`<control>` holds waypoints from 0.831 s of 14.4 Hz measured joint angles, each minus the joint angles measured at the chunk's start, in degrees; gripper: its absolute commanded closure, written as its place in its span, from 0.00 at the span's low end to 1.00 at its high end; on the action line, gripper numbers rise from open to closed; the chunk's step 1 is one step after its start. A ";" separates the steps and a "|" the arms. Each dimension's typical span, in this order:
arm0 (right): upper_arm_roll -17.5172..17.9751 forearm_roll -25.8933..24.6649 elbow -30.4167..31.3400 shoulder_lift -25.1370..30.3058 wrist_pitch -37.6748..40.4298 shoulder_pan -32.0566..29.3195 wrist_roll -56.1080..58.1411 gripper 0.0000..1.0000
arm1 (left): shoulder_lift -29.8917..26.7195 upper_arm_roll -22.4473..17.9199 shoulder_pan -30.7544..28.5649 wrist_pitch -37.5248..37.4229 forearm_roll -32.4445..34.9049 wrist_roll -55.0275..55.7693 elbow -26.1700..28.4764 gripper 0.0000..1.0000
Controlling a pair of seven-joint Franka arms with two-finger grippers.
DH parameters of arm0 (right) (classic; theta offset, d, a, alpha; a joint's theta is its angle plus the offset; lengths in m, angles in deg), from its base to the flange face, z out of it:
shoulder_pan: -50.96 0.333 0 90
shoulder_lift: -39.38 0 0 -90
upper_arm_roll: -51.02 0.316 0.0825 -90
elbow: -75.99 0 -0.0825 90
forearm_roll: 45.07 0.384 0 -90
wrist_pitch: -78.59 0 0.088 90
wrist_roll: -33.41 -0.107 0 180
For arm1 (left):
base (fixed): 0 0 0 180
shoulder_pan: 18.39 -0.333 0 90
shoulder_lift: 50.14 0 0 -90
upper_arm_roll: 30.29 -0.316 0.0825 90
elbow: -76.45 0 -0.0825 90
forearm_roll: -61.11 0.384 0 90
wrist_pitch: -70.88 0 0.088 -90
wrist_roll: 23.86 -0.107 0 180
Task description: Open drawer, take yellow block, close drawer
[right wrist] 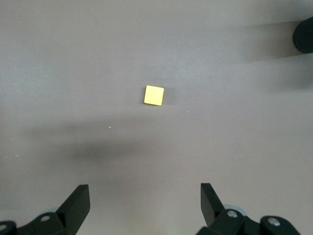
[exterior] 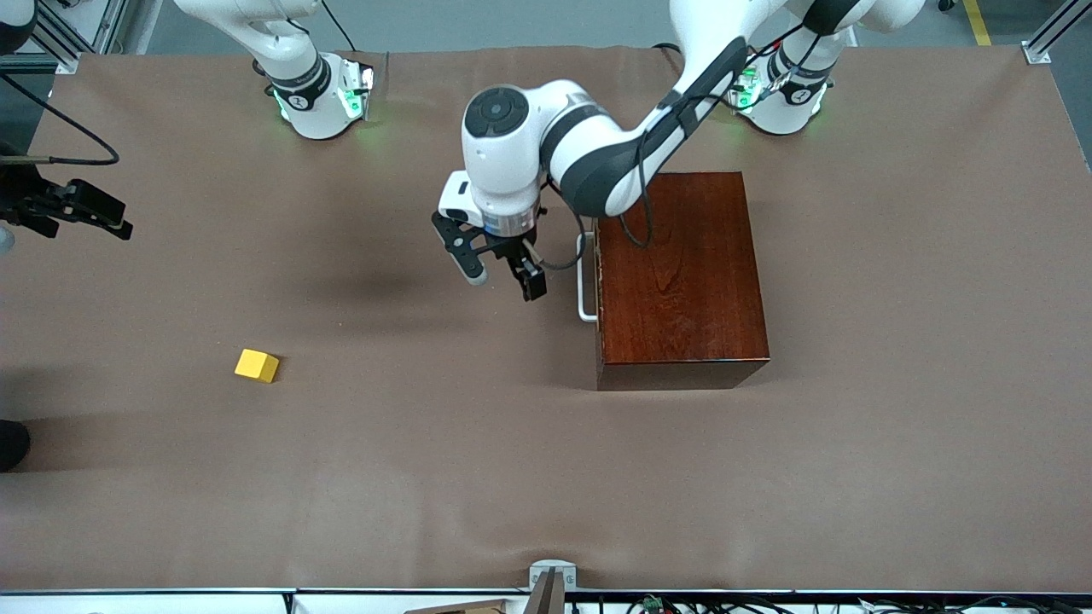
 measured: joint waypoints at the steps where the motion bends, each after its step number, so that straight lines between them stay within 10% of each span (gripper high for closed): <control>1: 0.01 0.00 -0.05 -0.17 -0.10 0.00 -0.03 0.00 | -1.89 -0.05 -0.24 -1.96 -1.09 5.34 0.01 0.00; 6: 0.00 0.00 -0.53 -0.78 -0.17 -0.01 -0.18 0.00 | -11.11 -0.88 -5.87 -19.39 -2.02 22.40 0.10 0.00; 12: -0.01 0.00 -0.81 -1.17 -0.48 -0.02 -0.22 0.00 | -19.09 -0.88 -26.60 -26.97 -4.97 22.39 0.81 0.00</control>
